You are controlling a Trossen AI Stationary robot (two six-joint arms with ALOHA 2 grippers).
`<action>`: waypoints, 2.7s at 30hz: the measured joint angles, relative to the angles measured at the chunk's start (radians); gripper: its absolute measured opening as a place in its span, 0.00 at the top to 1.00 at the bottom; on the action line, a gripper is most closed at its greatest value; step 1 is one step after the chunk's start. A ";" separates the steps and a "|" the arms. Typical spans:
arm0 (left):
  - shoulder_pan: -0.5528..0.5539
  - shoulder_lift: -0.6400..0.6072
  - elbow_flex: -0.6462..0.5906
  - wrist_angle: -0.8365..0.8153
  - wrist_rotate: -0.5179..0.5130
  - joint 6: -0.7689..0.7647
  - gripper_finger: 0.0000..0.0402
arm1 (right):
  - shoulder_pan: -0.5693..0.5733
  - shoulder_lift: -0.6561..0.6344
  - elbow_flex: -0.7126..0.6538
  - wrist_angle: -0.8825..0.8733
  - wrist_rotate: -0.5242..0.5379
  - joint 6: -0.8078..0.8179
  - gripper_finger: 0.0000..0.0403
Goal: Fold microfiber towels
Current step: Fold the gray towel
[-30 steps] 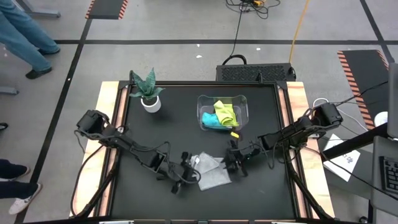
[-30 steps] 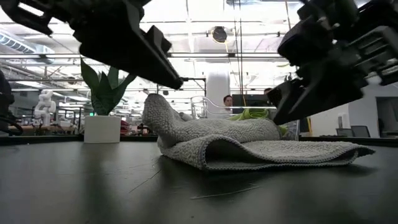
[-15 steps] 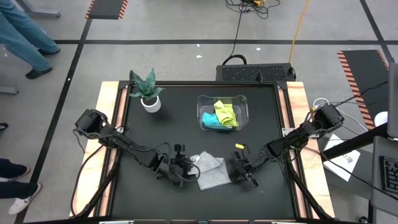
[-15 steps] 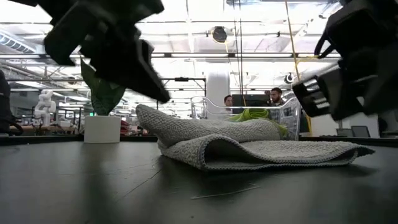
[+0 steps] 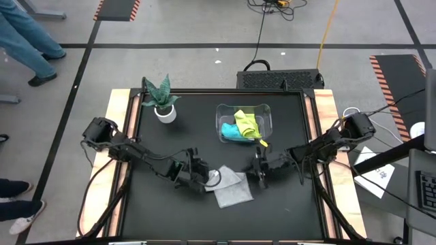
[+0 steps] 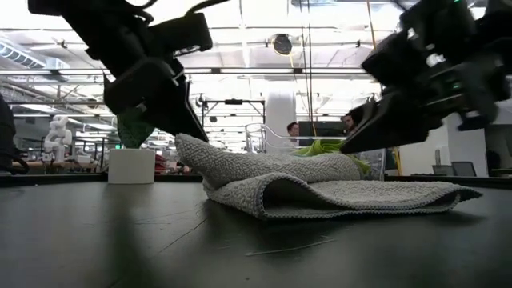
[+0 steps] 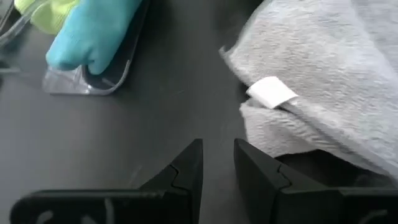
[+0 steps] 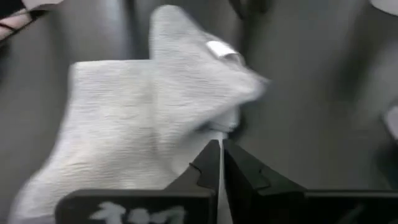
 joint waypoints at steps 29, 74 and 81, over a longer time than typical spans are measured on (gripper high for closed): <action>0.013 0.024 -0.074 0.351 0.257 0.170 0.77 | -0.193 0.289 0.206 0.006 -0.362 0.005 1.00; -0.127 0.007 -0.075 0.265 0.370 0.253 0.77 | -0.021 0.277 0.220 0.152 -0.376 -0.137 1.00; -0.171 0.007 -0.075 0.288 0.390 0.312 0.77 | -0.012 0.277 0.220 0.221 -0.382 -0.144 1.00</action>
